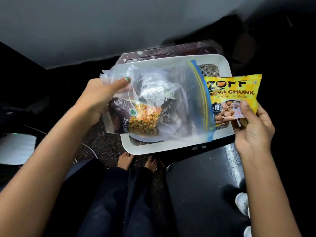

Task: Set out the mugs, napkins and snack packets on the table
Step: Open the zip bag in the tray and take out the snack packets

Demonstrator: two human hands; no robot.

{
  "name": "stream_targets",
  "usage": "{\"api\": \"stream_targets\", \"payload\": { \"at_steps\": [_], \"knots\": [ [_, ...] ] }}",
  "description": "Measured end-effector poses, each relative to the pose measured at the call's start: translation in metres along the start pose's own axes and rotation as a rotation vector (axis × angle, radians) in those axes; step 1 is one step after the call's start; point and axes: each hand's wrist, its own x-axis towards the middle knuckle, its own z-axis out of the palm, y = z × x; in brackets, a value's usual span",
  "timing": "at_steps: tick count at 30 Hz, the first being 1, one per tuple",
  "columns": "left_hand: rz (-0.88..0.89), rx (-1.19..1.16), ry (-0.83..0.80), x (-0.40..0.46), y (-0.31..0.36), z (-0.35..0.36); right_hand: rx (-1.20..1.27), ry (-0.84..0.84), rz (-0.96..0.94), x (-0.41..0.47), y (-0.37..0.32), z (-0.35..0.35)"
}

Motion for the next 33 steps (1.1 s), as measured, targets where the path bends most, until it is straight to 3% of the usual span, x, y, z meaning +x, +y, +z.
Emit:
{"api": "stream_targets", "payload": {
  "at_steps": [4, 9, 11, 14, 16, 20, 24, 29, 33],
  "knots": [
    [0.11, 0.088, -0.013, -0.003, 0.008, -0.007, -0.036, 0.015, -0.038, 0.016, 0.009, 0.006],
    [0.104, 0.132, 0.062, -0.003, 0.002, -0.02, -0.166, -0.055, -0.13, 0.037, 0.016, 0.029],
    [0.117, 0.12, 0.129, -0.004, -0.004, -0.024, -0.42, -0.06, -0.251, 0.042, 0.02, 0.034],
    [0.146, 0.076, 0.226, -0.007, -0.014, -0.026, -0.981, 0.071, -0.61, 0.037, 0.023, 0.03],
    [0.158, 0.063, 0.264, -0.009, -0.02, -0.026, -1.071, -0.001, -0.721, 0.029, 0.027, 0.031],
    [0.153, 0.065, 0.271, -0.012, -0.025, -0.025, -1.405, -0.335, -0.648, 0.025, 0.048, 0.035],
    [0.134, 0.069, 0.273, -0.011, -0.026, -0.027, -1.484, -0.325, -0.545, 0.033, 0.057, 0.049],
    [0.138, 0.078, 0.267, -0.012, -0.031, -0.028, -1.54, -0.27, -0.55, 0.036, 0.06, 0.067],
    [0.129, 0.051, 0.273, -0.014, -0.033, -0.026, -1.571, -0.341, -0.544, 0.032, 0.067, 0.061]
  ]
}}
